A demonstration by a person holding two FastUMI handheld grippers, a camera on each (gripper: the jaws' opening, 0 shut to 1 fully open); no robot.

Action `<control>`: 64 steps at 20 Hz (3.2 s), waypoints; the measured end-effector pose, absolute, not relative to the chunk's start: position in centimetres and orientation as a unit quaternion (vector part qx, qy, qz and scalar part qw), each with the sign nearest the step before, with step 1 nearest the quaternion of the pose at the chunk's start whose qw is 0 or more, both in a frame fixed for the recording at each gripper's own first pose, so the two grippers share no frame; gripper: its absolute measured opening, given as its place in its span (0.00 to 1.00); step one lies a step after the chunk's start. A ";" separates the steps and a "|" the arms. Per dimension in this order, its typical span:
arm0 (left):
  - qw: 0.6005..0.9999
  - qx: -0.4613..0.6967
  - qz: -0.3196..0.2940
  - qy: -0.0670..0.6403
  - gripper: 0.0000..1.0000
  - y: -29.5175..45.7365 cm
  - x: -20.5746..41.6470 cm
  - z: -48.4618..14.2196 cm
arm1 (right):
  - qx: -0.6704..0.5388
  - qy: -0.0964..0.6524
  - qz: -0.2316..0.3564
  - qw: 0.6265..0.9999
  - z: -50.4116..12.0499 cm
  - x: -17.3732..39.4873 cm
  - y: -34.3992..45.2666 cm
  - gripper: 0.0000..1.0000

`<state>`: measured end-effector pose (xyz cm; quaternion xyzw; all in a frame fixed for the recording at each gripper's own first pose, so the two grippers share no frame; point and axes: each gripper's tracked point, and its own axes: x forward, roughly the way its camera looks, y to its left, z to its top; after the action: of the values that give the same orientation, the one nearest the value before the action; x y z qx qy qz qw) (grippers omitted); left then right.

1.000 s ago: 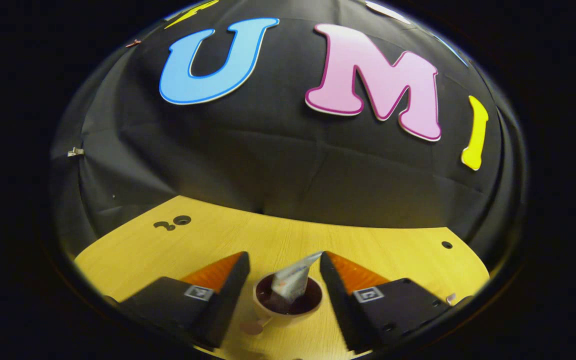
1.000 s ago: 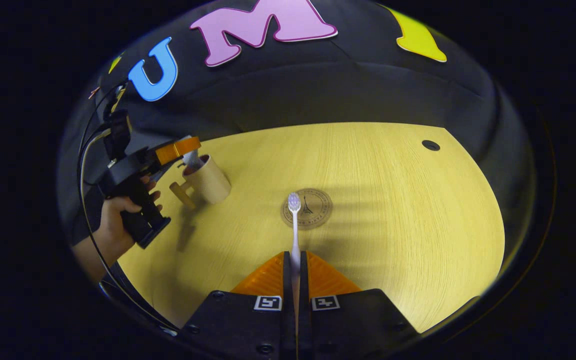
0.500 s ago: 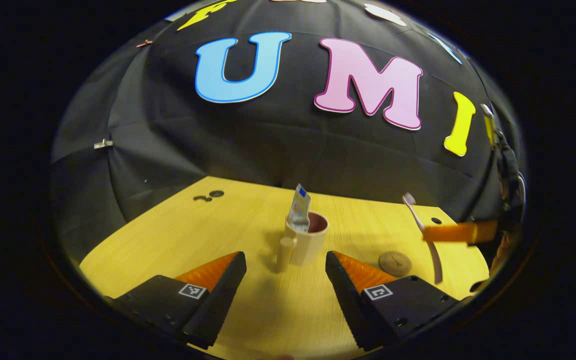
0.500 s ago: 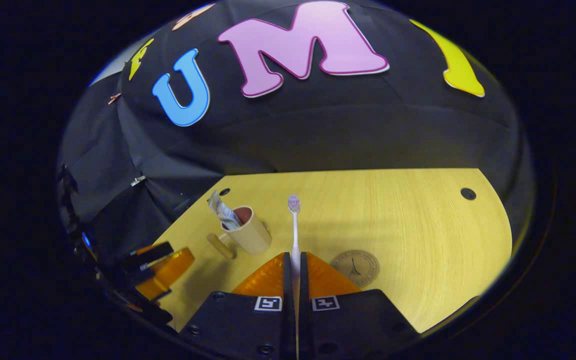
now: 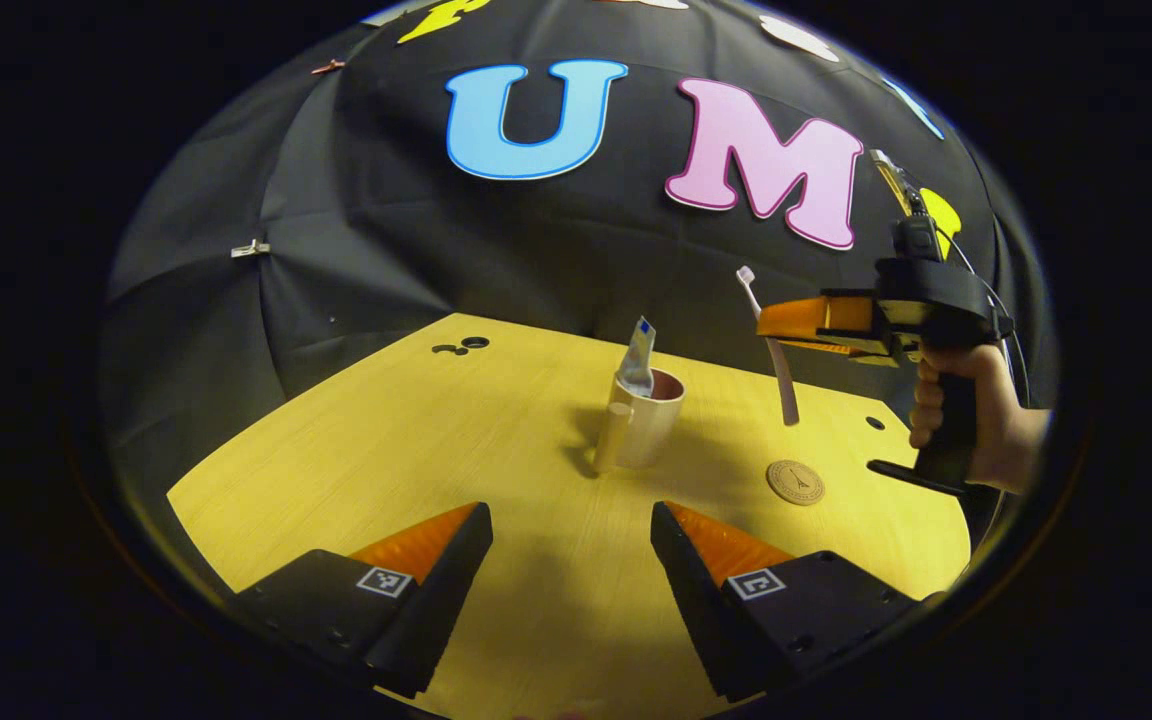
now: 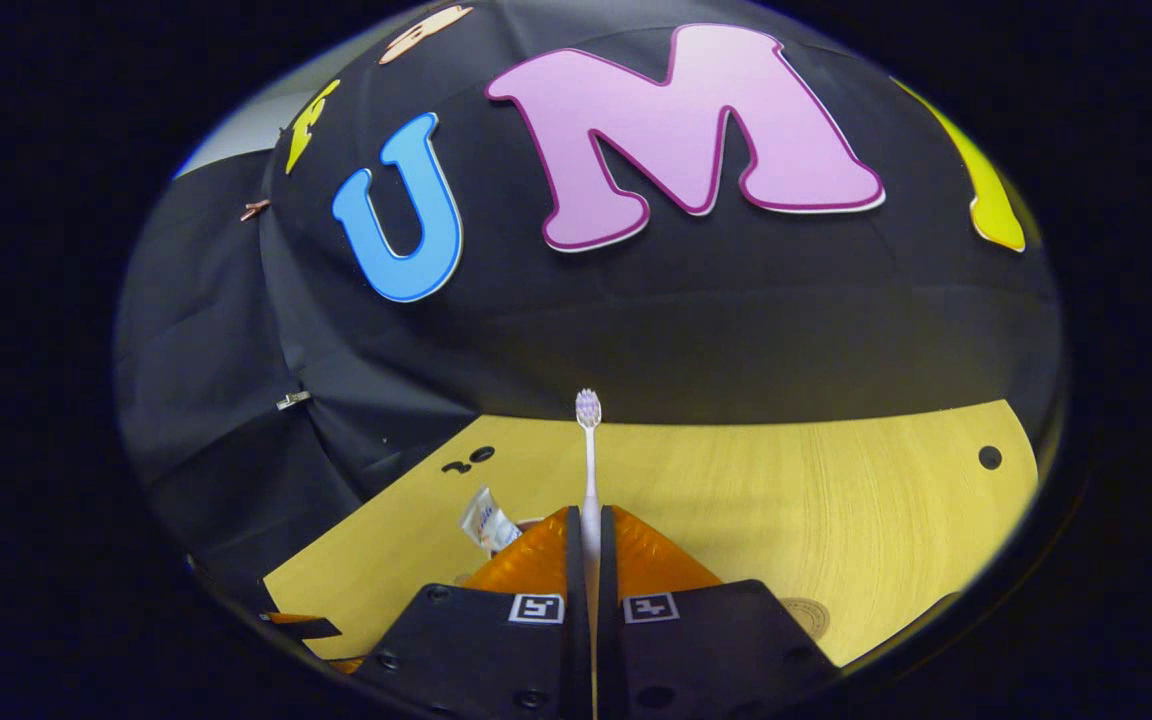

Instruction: Put the toothbrush and toothpaste on the desktop into the cup, then pick up the cup and place it on the coaster on the desktop.

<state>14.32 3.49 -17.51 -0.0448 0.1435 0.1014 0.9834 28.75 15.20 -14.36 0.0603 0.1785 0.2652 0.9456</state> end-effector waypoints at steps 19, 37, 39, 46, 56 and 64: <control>0.973 -0.102 0.155 0.138 0.98 7.0 13.1 -20.1 | 0.111 0.111 0.260 0.953 -16.5 36.3 22.4 0.06; 0.977 -0.086 0.134 0.141 0.98 6.3 14.8 -20.0 | 0.081 0.137 0.231 0.960 -21.1 33.7 18.0 0.75; 0.981 -0.070 0.116 0.140 0.98 6.0 16.0 -19.1 | 0.077 0.137 0.209 0.965 -20.5 34.1 14.8 0.97; 0.986 -0.046 0.058 0.152 0.98 4.7 20.1 -17.3 | 0.066 0.129 0.109 0.983 -18.8 35.6 1.9 0.98; 0.975 -0.003 -0.032 0.220 0.98 3.3 25.9 -17.8 | 0.048 0.143 -0.011 0.989 -20.0 32.2 -14.5 0.98; 0.948 0.001 -0.081 0.306 0.97 1.9 29.4 -19.8 | 0.026 0.172 -0.065 0.983 -22.4 27.5 -23.5 0.99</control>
<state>29.36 1.90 -19.83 0.0009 0.3064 -0.0806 0.9485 27.53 -23.50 -22.44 0.0259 0.1723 -0.0653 0.9825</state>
